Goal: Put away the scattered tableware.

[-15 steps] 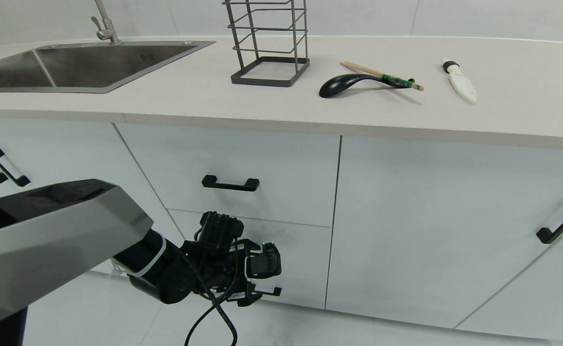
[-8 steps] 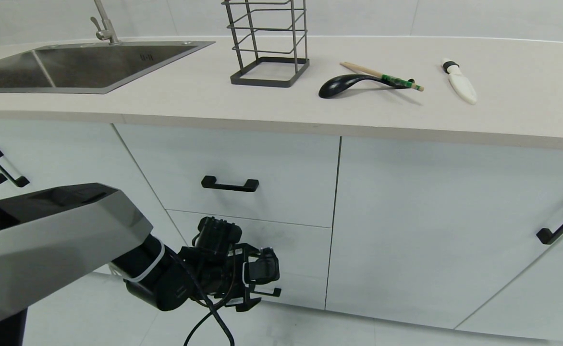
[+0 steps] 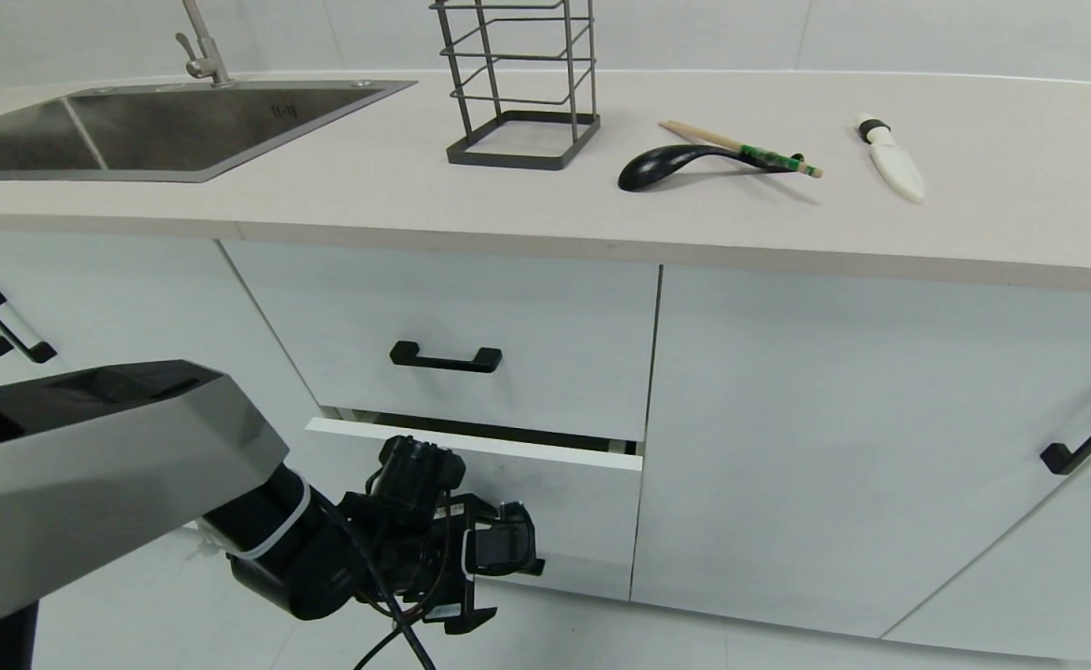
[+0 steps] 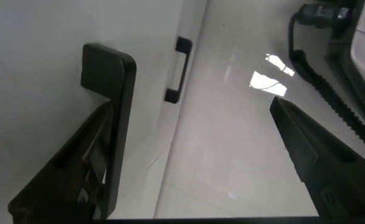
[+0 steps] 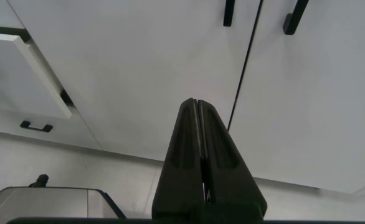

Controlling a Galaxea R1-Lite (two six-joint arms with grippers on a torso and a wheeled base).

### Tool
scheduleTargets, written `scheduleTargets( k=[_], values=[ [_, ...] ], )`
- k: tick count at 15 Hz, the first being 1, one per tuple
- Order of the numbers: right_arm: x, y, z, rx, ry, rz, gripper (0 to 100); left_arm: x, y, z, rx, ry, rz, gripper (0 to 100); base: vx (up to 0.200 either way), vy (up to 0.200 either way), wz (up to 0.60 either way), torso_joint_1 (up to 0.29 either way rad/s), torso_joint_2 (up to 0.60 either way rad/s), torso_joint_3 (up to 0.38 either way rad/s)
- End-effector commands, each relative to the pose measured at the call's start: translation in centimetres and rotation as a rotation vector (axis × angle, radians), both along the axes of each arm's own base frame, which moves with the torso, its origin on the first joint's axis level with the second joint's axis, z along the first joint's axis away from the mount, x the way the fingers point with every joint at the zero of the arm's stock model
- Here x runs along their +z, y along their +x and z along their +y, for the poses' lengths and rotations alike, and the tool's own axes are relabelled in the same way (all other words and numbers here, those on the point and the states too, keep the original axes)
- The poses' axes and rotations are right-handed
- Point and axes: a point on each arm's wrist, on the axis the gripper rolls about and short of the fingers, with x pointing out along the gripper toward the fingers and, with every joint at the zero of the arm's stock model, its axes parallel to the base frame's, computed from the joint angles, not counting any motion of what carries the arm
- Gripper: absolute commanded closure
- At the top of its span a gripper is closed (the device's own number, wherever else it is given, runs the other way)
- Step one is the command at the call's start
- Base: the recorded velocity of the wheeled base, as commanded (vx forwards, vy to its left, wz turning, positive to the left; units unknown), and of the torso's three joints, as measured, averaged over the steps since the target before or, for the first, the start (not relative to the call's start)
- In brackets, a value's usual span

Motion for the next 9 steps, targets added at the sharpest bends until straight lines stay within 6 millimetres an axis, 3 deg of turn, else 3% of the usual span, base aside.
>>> scheduleTargets(
  k=[1,5,9],
  values=[
    [0.0,0.0,0.0,0.002,0.0,0.001,100,0.7,-0.6,0.3,0.0,-0.004,-0.01,0,0.0,0.0,0.0,0.0,0.0,0.0],
    [0.0,0.0,0.0,0.002,0.0,0.001,100,2.9,-2.4,0.8,-0.009,-0.02,-0.048,0,0.0,0.0,0.0,0.0,0.0,0.0],
    [0.0,0.0,0.0,0.002,0.0,0.001,100,6.3,-6.1,1.2,-0.043,-0.058,-0.112,0,0.0,0.0,0.0,0.0,0.0,0.0]
  ],
)
